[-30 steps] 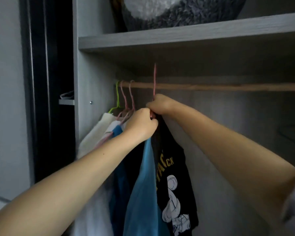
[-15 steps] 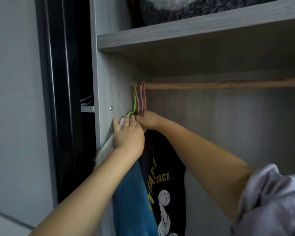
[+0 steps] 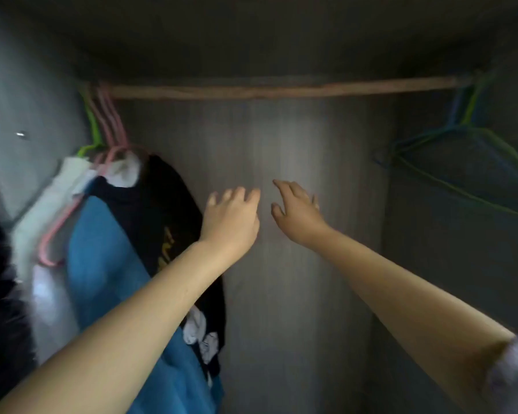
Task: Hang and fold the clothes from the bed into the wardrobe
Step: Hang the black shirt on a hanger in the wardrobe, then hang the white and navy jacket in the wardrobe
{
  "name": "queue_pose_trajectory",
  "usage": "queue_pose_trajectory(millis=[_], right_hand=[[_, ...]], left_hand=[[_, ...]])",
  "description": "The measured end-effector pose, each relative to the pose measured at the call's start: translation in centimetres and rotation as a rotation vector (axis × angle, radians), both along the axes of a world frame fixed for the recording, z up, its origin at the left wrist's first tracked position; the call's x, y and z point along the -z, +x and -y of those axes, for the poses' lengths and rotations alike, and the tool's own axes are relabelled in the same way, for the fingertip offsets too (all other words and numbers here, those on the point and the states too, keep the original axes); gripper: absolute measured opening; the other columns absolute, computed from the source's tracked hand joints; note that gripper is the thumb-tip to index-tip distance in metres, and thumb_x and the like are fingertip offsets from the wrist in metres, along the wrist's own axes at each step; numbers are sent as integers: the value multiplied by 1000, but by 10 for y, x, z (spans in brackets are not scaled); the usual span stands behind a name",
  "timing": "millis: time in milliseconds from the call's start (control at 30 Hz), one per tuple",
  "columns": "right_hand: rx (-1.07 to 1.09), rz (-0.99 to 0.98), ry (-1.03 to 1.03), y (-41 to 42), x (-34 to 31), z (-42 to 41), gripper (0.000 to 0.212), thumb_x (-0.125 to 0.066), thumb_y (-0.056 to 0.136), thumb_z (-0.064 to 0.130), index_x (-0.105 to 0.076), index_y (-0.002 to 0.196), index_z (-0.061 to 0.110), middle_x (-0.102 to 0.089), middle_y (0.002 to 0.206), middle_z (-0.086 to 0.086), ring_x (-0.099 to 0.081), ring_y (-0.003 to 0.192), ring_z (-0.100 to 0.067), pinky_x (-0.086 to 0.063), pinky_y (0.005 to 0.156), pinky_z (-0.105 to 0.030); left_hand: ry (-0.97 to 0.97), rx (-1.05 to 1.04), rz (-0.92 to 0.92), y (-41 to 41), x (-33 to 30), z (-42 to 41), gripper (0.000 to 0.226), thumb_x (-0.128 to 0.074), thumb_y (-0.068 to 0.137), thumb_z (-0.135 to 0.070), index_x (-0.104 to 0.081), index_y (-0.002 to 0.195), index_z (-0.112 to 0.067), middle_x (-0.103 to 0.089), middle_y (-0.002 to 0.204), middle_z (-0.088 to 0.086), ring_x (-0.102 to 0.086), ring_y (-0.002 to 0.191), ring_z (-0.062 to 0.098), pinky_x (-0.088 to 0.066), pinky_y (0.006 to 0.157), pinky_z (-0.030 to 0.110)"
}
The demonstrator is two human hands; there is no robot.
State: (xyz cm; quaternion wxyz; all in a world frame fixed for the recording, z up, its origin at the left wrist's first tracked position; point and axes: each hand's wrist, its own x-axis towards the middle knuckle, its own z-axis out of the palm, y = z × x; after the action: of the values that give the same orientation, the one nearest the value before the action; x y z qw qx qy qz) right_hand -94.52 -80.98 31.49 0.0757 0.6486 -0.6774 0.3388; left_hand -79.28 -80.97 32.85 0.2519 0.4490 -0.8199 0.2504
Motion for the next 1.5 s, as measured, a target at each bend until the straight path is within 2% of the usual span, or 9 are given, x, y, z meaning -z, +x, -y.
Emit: queue_pose_trajectory(millis=[133,233,400,467,600,800,933,1100,1500], right_hand=[[155,-68,80,-73,61,-109,55,-42,98,24,-23,150,18,-20,158,-5,-10,147,-20,-9,118,-47],[270,-71,109,-116,106,-203,56,-46,95,19,-30,148,18,-26,155,-4,-21,144,-22,-24,112,-40],[416,-46,256,-172,181,-368,52,-39,89,23,-44,141,13,-43,145,-9,-42,131,-32,-41,103,-46],[526,-13,365,-189,207,-436,52,-40,91,22,-42,142,16,-39,147,-8,-38,134,-30,-37,105,-43],[749,68,580,-214,249,-564,57,-42,91,23,-32,147,20,-28,152,-5,-30,138,-28,-32,107,-38],[1045,283,724,-233,287,-706,58,-40,94,16,-24,149,21,-19,157,-7,-24,141,-27,-30,109,-40],[1174,398,785,-251,313,-762,53,-41,94,17,-29,146,22,-20,155,-7,-28,138,-29,-36,103,-41],[1247,521,881,-305,338,-798,53,-38,95,16,-26,146,22,-15,157,-9,-23,140,-31,-33,105,-45],[1308,660,925,-506,363,-812,49,-42,97,23,-30,144,20,-19,155,-8,-31,135,-32,-37,102,-45]], left_hand=[[138,318,-30,-79,60,-47,40,-48,94,-20,-49,133,-14,-59,121,10,-54,113,32,-39,90,39],[238,507,-14,-137,109,-99,36,-53,91,-18,-57,126,-11,-64,112,12,-59,103,35,-45,80,41],[340,729,92,-222,188,-213,29,-53,75,-18,-70,98,-12,-68,82,7,-67,74,30,-52,58,39],[409,822,147,-250,214,-266,31,-48,79,-21,-70,99,-13,-68,85,6,-67,78,29,-53,63,39],[574,978,262,-301,260,-366,38,-44,95,-22,-53,131,-17,-59,123,7,-52,118,28,-42,92,38],[586,1125,493,-370,304,-475,39,-41,97,-25,-46,135,-18,-54,125,6,-49,119,26,-42,92,37],[595,1206,574,-415,324,-524,41,-41,97,-26,-44,137,-19,-54,126,5,-50,118,25,-42,90,36],[599,1299,612,-485,351,-556,41,-41,97,-25,-45,137,-19,-56,126,2,-52,114,23,-43,86,35],[754,1283,723,-711,371,-567,39,-42,95,-24,-49,132,-17,-58,118,4,-56,105,24,-49,80,38]])
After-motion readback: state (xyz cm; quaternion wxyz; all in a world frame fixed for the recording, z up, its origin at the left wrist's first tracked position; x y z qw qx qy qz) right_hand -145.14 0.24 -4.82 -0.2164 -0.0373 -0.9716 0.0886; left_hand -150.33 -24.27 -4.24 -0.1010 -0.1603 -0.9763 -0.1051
